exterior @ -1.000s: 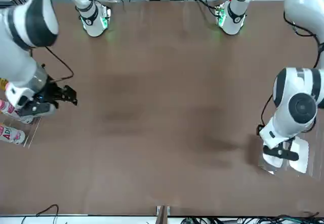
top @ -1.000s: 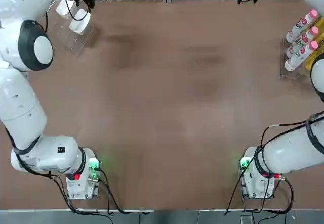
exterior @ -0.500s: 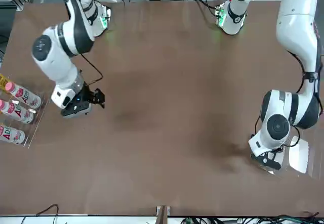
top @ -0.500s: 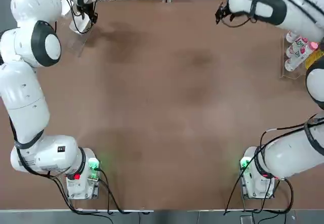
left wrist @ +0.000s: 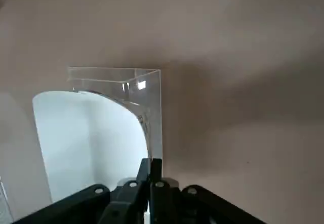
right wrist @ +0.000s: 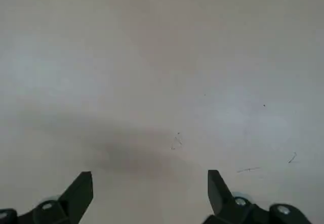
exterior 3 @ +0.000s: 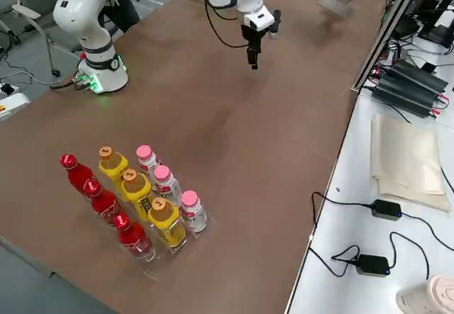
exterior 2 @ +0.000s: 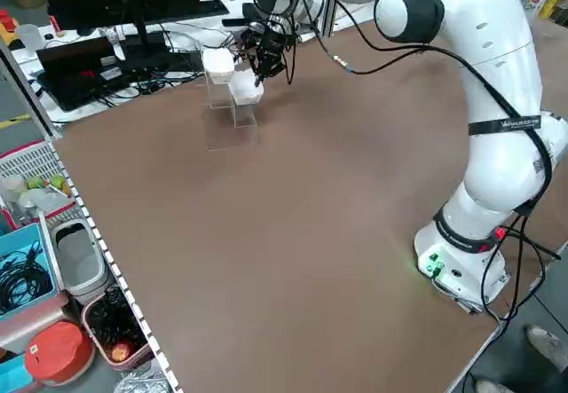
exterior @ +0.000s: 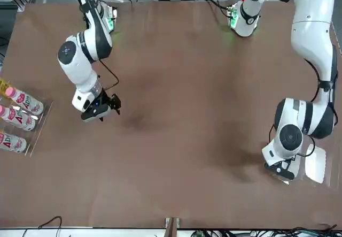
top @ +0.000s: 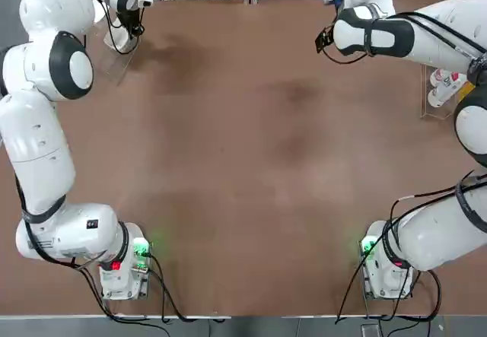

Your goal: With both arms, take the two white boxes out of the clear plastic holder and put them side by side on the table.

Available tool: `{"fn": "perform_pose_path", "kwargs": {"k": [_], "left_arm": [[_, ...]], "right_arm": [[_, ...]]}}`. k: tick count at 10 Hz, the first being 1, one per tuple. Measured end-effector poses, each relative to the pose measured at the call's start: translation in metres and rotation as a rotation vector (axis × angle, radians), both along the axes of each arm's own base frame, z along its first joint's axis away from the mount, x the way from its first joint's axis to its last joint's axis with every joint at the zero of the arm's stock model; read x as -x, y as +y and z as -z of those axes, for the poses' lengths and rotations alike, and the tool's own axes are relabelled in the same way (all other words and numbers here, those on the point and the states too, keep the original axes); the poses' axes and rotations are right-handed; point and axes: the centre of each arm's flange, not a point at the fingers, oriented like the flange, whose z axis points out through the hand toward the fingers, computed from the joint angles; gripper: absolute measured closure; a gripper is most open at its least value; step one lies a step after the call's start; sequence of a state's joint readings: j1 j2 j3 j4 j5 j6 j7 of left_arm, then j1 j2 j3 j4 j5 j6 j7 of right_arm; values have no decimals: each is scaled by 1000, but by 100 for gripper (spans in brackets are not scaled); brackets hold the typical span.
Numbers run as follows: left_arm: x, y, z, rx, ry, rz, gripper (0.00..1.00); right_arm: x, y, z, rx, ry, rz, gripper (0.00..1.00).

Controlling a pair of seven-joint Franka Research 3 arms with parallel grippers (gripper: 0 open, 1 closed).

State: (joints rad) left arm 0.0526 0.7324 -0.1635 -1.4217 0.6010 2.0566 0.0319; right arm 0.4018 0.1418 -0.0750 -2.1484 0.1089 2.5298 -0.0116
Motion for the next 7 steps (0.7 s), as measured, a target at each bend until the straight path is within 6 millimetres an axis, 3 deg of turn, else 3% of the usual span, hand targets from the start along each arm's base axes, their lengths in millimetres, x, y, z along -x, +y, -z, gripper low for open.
{"fn": "perform_pose_path", "kwargs": {"k": [2, 3, 5, 7], "left_arm": [[-2, -6, -4, 6, -12, -4, 98], [-1, -21, -8, 30, -19, -25, 98], [12, -85, -28, 105, 4, -97, 98], [45, -181, -56, 162, 23, -200, 98]], "right_arm": [[0, 0, 0, 0, -1, 0, 0], [0, 0, 0, 0, -1, 0, 0], [0, 1, 0, 0, 1, -1, 0], [2, 0, 4, 2, 8, 0, 0]]}}
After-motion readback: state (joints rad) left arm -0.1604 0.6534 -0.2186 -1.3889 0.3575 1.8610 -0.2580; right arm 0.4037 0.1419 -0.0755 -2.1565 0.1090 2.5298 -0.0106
